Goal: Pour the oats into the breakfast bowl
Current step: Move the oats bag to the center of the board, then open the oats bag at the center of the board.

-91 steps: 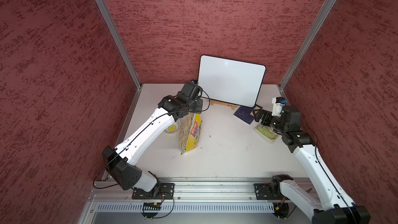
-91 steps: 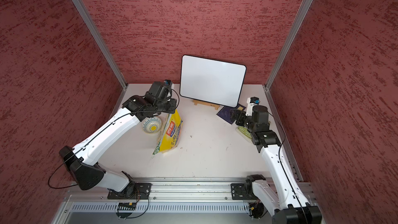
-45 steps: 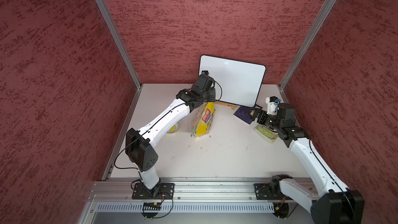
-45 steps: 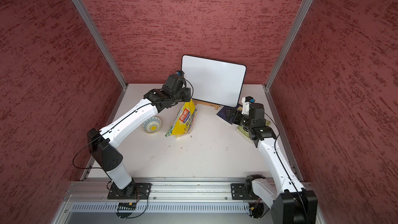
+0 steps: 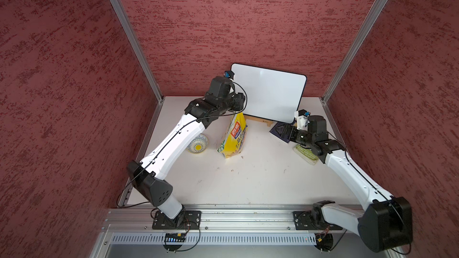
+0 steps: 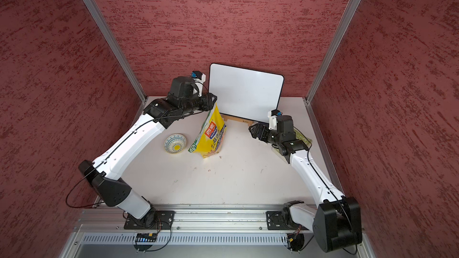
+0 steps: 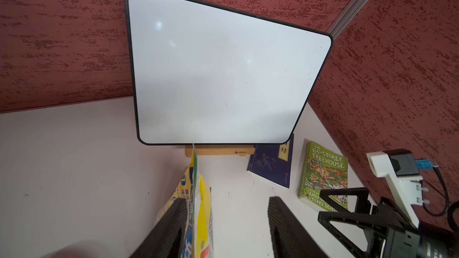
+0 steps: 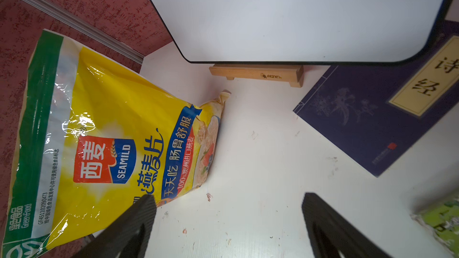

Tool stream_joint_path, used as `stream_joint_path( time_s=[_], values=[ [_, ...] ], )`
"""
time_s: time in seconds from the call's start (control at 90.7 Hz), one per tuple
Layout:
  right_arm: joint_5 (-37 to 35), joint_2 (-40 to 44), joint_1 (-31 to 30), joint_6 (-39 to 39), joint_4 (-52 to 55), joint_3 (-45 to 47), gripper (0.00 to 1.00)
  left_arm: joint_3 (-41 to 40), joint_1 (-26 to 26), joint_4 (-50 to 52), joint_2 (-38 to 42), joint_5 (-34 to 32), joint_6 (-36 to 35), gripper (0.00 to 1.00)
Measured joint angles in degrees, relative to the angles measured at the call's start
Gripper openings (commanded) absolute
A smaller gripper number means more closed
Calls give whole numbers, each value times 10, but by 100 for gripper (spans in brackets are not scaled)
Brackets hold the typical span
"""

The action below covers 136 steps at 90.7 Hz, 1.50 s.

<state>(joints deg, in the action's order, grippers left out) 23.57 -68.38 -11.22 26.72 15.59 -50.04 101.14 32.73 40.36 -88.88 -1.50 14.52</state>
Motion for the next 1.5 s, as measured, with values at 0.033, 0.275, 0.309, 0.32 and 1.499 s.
stream_joint_path(
  time_s=[0.033, 0.275, 0.309, 0.32, 1.499],
  values=[
    [0, -3, -3, 0, -1, -3, 97, -16, -9, 7, 20, 10, -1, 49],
    [1, -24, -20, 0, -9, -22, 97, -114, -65, 46, 109, 108, -13, 36],
    [1, -27, -23, 0, -9, -23, 97, -117, -66, 52, 109, 116, -14, 35],
    [1, -28, -23, 0, -8, -23, 97, -119, -67, 54, 109, 118, -15, 34],
    [-6, -40, -82, 0, -3, -49, 98, -176, -74, 60, 40, 171, -32, 2]
  ],
)
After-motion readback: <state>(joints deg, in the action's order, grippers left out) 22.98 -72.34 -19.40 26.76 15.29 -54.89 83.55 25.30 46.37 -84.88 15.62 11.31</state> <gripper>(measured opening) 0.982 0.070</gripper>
